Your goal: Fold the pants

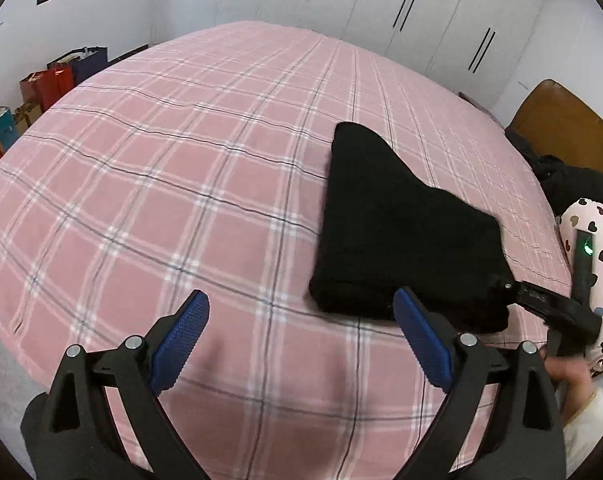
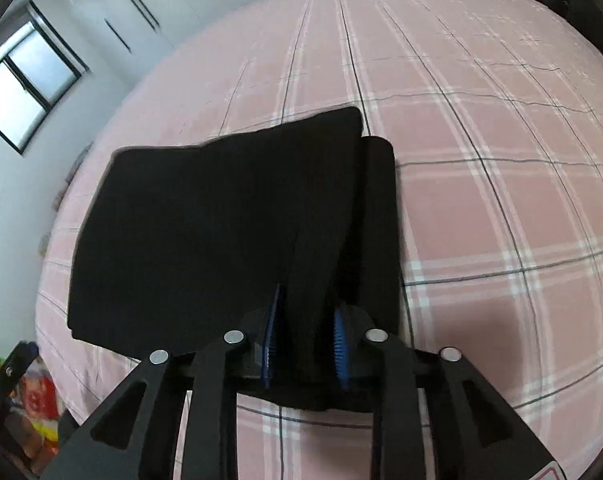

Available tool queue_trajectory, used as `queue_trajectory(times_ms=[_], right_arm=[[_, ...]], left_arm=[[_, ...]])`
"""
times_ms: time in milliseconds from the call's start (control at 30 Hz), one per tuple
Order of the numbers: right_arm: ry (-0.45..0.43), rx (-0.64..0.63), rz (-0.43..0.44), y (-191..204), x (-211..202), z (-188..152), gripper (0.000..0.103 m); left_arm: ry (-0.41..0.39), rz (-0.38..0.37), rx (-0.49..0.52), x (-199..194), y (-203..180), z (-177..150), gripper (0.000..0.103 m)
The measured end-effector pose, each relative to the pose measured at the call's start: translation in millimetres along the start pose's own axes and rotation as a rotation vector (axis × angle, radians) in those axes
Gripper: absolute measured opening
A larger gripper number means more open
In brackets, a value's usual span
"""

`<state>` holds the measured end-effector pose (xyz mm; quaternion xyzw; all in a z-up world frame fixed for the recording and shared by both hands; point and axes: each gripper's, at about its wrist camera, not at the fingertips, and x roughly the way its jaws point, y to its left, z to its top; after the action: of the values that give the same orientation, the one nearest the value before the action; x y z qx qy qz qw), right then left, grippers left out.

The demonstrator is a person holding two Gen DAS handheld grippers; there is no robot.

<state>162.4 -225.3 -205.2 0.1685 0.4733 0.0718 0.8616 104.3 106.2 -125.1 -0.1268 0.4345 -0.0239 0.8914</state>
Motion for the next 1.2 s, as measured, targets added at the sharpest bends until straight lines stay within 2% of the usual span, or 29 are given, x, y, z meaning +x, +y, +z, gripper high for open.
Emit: queue_trajectory(times_ms=[33, 100, 200, 300, 367, 433, 467, 500, 533, 567, 600, 633, 700, 800, 867, 900, 933, 967, 1000, 1067, 1100, 1200], right_arm=[[-0.02, 0.009, -0.018, 1, -8, 1, 0.049], [-0.061, 0.015, -0.034, 0, -20, 1, 0.065], [-0.048, 0.001, -0.048, -6, -22, 1, 0.08], [0.02, 0.046, 0.014, -12, -2, -7, 0.081], [0.081, 0.116, 0.061, -18, 20, -12, 0.081], [0.08, 0.161, 0.089, -26, 33, -18, 0.083], [0.052, 0.185, 0.105, -27, 33, -19, 0.083], [0.044, 0.204, 0.128, -28, 34, -20, 0.073], [0.053, 0.216, 0.155, -29, 34, -19, 0.051], [0.061, 0.251, 0.199, -30, 31, -17, 0.047], [0.056, 0.266, 0.238, -29, 22, -14, 0.041], [0.047, 0.253, 0.254, -26, 11, -12, 0.039], [0.023, 0.211, 0.282, -16, -16, -10, 0.036], [0.026, 0.136, 0.27, -11, -62, -31, 0.036], [0.071, 0.122, 0.235, -23, -69, -59, 0.04], [0.096, 0.118, 0.215, -30, -67, -70, 0.048], [0.142, 0.111, 0.121, -39, -57, -89, 0.056], [0.168, 0.108, 0.047, -46, -52, -102, 0.059], [0.133, 0.139, 0.083, -54, -61, -113, 0.061], [0.039, 0.174, 0.066, -53, -87, -110, 0.062], [-0.011, 0.135, 0.045, -45, -101, -102, 0.062], [-0.043, 0.014, 0.011, -20, -112, -76, 0.062]], left_arm=[[0.002, -0.006, 0.002, 4, -2, 3, 0.091], [0.008, -0.024, -0.009, 13, -2, 12, 0.094], [0.018, -0.065, -0.053, 34, 4, 28, 0.095], [0.073, -0.105, -0.1, 70, 10, 41, 0.095], [0.118, -0.1, -0.13, 93, 12, 43, 0.095], [0.155, -0.137, -0.131, 112, 10, 41, 0.096], [0.18, -0.153, -0.152, 125, 11, 38, 0.098], [0.181, -0.156, -0.174, 132, 13, 36, 0.098], [0.163, -0.153, -0.18, 132, 12, 35, 0.098], [0.156, -0.164, -0.156, 131, 7, 37, 0.079], [0.163, -0.213, -0.13, 128, 3, 39, 0.044], [0.183, -0.236, -0.116, 123, -3, 43, 0.043], [0.173, -0.252, -0.086, 107, -8, 47, 0.033], [0.174, -0.279, -0.047, 68, -13, 43, 0.033], [0.218, -0.29, -0.035, 49, -11, 24, 0.035], [0.232, -0.277, -0.014, 44, -11, 13, 0.04], [0.243, -0.217, 0.03, 42, -12, -5, 0.042], [0.237, -0.155, 0.064, 42, -13, -19, 0.041], [0.219, -0.078, 0.1, 40, -14, -33, 0.052], [0.168, -0.026, 0.116, 26, -14, -43, 0.056], [0.141, -0.001, 0.13, 17, -17, -45, 0.061], [0.073, 0.074, 0.186, -6, -29, -45, 0.069]])
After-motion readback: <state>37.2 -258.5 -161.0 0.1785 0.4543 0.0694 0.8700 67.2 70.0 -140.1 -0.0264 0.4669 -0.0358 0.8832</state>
